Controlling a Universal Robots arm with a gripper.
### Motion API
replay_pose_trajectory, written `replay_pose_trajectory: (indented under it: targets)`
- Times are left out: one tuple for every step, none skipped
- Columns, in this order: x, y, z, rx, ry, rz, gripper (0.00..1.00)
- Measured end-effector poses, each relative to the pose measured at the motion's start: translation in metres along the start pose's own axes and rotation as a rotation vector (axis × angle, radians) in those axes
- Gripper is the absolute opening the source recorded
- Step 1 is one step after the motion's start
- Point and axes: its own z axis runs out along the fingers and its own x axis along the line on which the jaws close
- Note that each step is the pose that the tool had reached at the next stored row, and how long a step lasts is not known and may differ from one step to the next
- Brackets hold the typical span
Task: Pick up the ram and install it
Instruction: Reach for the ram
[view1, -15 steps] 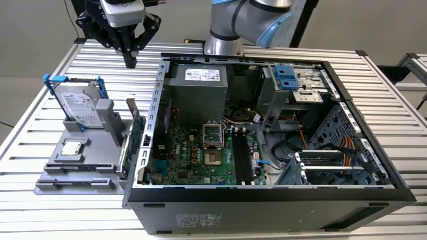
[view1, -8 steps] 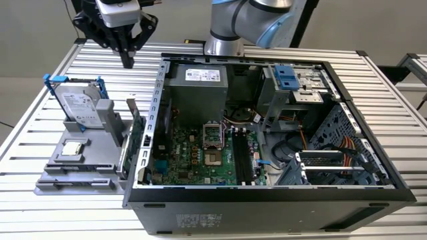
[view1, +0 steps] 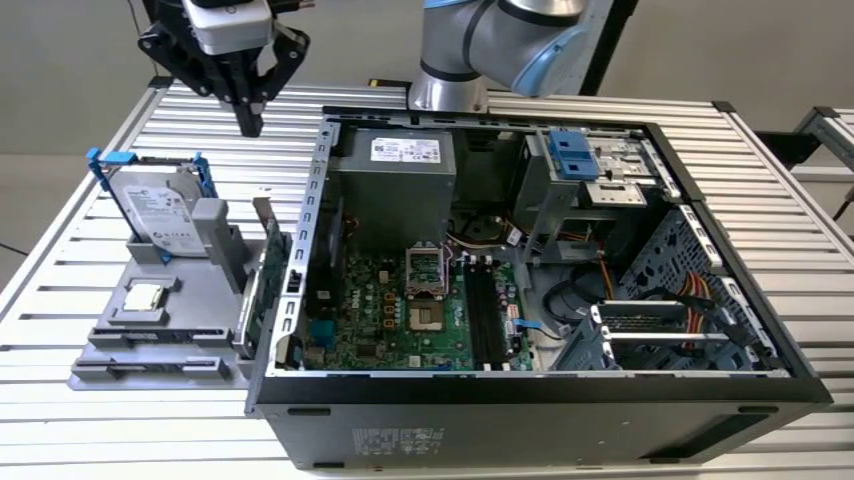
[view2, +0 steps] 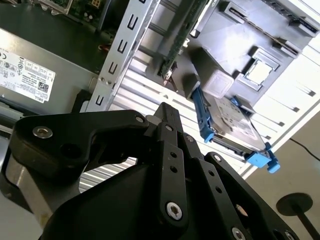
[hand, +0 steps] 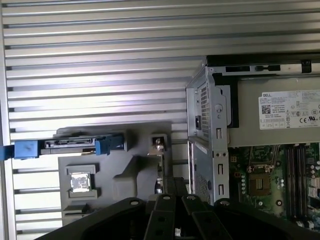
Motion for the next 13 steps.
replay_pose_trajectory:
  targets:
    - [0.0006,0.0,0.0,-0.0001,0.0,0.0,0.0]
    - [0.0012,-0.0001,0.0,-0.0001,-0.0001,0.0,0.0]
    - [0.0019,-0.0001,0.0,0.0,0.0,0.0,0.0]
    - [0.0025,-0.0002,0.0,-0.0001,0.0,0.0,0.0]
    - [0.0031,-0.0002,0.0,-0.0001,0.0,0.0,0.0]
    - [0.0037,-0.0003,0.0,-0.0001,-0.0001,0.0,0.0]
    - [0.0043,-0.0003,-0.0001,0.0,0.0,0.0,0.0]
    - [0.0049,-0.0004,-0.0001,0.0,0.0,0.0,0.0]
    - [0.0056,-0.0004,-0.0001,0.0,0.0,0.0,0.0]
    - [0.0063,-0.0004,-0.0001,-0.0001,0.0,0.0,0.0]
    - [0.007,-0.0005,-0.0001,-0.0001,0.0,0.0,0.0]
    - [0.0078,-0.0006,-0.0002,0.0,0.0,0.0,0.0]
    - [0.0085,-0.0006,-0.0002,-0.0001,0.0,0.0,0.0]
